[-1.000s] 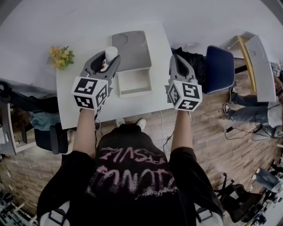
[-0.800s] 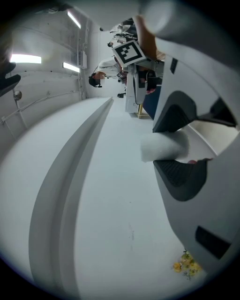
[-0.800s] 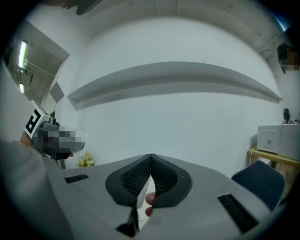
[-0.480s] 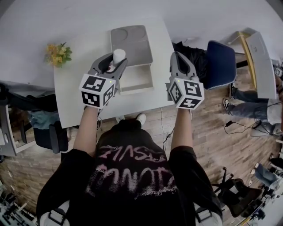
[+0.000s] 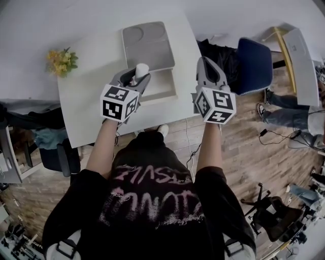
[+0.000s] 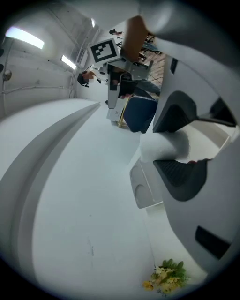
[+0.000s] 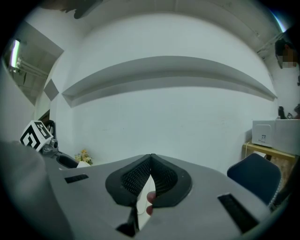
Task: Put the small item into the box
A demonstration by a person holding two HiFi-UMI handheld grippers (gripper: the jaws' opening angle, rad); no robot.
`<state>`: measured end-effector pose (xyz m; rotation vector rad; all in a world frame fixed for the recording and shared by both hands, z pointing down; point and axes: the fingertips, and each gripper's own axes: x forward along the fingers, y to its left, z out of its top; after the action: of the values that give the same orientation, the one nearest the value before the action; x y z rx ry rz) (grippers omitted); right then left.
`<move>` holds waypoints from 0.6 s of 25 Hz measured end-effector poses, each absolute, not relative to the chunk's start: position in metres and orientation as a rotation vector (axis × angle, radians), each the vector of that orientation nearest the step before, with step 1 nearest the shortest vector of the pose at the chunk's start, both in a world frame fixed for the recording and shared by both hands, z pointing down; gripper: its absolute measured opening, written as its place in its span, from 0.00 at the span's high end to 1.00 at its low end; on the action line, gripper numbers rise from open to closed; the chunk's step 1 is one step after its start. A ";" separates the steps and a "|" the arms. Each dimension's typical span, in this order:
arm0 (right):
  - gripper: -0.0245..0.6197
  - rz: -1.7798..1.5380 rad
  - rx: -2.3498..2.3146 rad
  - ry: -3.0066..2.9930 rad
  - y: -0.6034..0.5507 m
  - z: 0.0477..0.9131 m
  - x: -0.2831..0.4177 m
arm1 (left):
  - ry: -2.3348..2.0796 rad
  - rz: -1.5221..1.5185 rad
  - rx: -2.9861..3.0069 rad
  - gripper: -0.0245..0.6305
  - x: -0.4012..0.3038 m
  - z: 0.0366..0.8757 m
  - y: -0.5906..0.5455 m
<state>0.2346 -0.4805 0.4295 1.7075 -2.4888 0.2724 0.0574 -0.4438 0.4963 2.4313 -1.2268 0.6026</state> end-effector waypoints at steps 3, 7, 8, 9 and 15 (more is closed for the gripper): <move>0.95 0.293 1.720 -2.472 -0.482 0.437 0.241 | -1.180 0.677 2.392 0.69 0.061 0.520 -0.442; 0.95 0.309 1.725 -2.457 -0.483 0.445 0.244 | -1.108 0.771 2.343 0.69 0.065 0.548 -0.438; 0.95 0.310 1.724 -2.452 -0.483 0.447 0.244 | -1.089 0.799 2.334 0.69 0.067 0.555 -0.436; 0.95 0.310 1.721 -2.446 -0.482 0.450 0.244 | -1.073 0.823 2.325 0.69 0.068 0.561 -0.433; 0.95 0.362 1.758 -2.431 -0.484 0.459 0.256 | -0.998 0.951 2.270 0.69 0.071 0.591 -0.425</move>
<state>0.2562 -0.4840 0.4588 1.7577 -2.4315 0.3618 0.0706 -0.4253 0.5913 2.2701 -0.9979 0.9510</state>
